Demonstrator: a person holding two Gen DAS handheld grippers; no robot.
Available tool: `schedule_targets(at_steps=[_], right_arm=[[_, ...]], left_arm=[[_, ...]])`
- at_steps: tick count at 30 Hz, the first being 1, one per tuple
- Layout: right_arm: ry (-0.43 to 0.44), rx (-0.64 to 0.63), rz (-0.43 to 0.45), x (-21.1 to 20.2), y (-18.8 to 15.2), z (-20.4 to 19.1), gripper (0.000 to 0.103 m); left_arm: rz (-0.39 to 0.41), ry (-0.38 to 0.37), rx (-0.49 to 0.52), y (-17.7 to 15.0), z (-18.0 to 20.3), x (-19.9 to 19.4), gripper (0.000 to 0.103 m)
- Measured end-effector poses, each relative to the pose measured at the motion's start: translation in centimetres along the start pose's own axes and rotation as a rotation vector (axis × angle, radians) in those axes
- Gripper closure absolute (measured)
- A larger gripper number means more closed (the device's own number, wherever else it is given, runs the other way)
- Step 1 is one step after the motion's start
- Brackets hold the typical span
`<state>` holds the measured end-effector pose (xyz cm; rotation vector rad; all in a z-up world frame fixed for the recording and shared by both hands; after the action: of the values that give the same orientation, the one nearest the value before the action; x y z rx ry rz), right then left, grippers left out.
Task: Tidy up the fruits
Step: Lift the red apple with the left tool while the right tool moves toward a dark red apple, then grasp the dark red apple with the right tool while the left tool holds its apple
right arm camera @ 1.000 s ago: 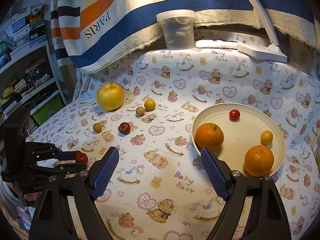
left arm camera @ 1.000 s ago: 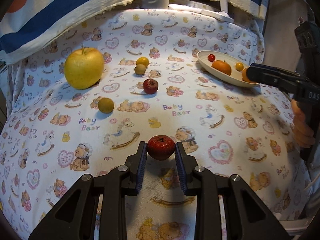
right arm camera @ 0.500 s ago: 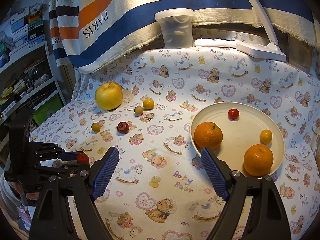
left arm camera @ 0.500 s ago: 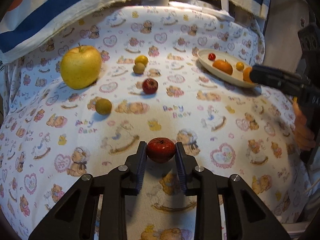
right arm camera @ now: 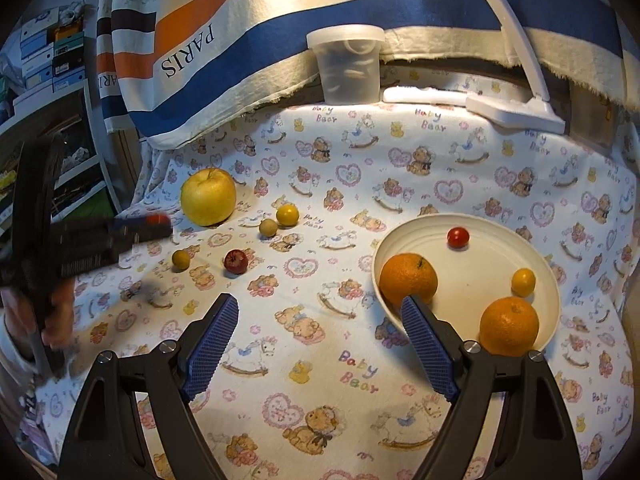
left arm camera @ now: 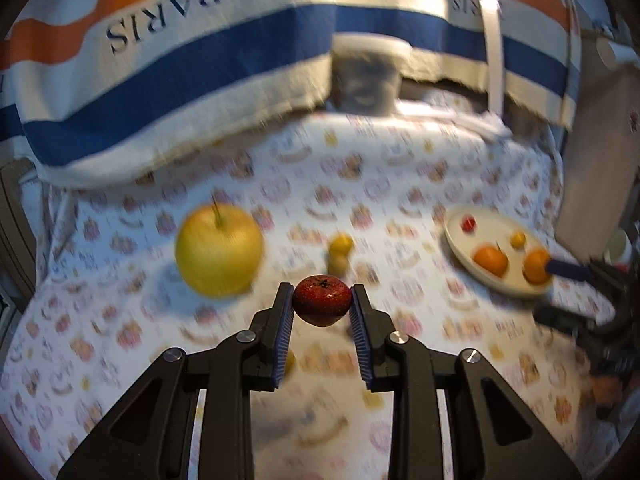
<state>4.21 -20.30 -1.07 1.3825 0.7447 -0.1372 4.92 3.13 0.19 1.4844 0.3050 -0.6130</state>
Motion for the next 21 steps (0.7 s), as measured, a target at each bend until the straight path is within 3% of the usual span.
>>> schedule_targets(at_steps=[6,11,14,21], right_arm=[[-0.016,-0.018,-0.028,1.0,0.9,-1.7,0.031],[0.017,-0.037,-0.052,2.3,2.4,-4.1,0.036],[0.030,-0.020,-0.072,3.8,3.6,-5.6,0.045],[0.032,0.048,-0.181,8.1,4.7,-7.8,0.049]], left_arm=[[0.059,0.009,-0.085,1.0,-2.9,0.8,0.076],[0.008,0.038,-0.106,0.1,-4.0,1.6,0.076],[-0.014,0.055,-0.112,-0.3,-4.3,2.0,0.076],[-0.073,0.068,-0.171,-0.8,-6.2,2.8,0.076]])
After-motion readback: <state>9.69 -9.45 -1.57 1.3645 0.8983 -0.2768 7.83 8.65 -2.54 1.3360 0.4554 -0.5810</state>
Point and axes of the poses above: each gripper's, at about its wrist camera, not at the fingertips, and x roughly the way its jaws point, z to its right, y to its top, the point moved 1 cm from there along x, roughly the way its jaws point, and after that the axes turned 4 degrees about -y, right-handed, at the moved point
